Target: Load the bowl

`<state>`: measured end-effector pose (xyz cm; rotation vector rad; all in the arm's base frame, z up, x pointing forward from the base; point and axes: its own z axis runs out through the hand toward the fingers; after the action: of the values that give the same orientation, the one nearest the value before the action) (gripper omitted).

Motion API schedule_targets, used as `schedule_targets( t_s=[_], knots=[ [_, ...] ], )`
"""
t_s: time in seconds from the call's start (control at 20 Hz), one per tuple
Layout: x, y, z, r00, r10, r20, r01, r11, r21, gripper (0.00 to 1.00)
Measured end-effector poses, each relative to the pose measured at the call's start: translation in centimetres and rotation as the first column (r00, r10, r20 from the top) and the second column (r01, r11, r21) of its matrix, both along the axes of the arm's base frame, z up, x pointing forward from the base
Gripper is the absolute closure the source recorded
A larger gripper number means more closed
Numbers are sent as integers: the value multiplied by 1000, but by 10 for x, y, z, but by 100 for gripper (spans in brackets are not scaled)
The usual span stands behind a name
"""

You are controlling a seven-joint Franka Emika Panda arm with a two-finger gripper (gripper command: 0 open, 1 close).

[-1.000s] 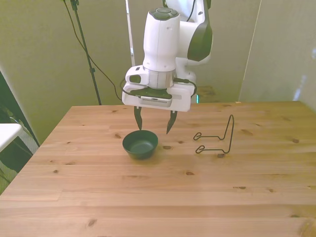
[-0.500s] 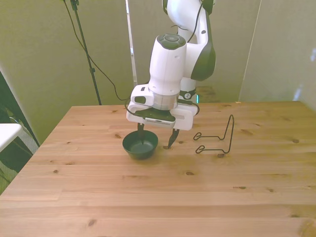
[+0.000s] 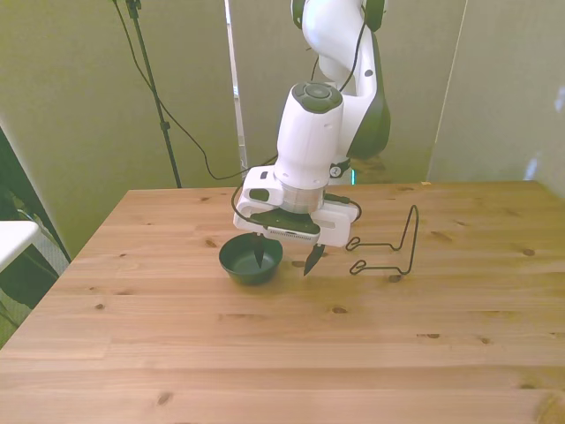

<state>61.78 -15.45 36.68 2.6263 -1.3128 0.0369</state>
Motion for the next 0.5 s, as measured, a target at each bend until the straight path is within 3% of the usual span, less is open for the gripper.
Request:
schedule_targets(
  t_s=[0.5],
  knots=[
    [3,4,5,1000,-10,14,10,1000,-4,100]
  ],
)
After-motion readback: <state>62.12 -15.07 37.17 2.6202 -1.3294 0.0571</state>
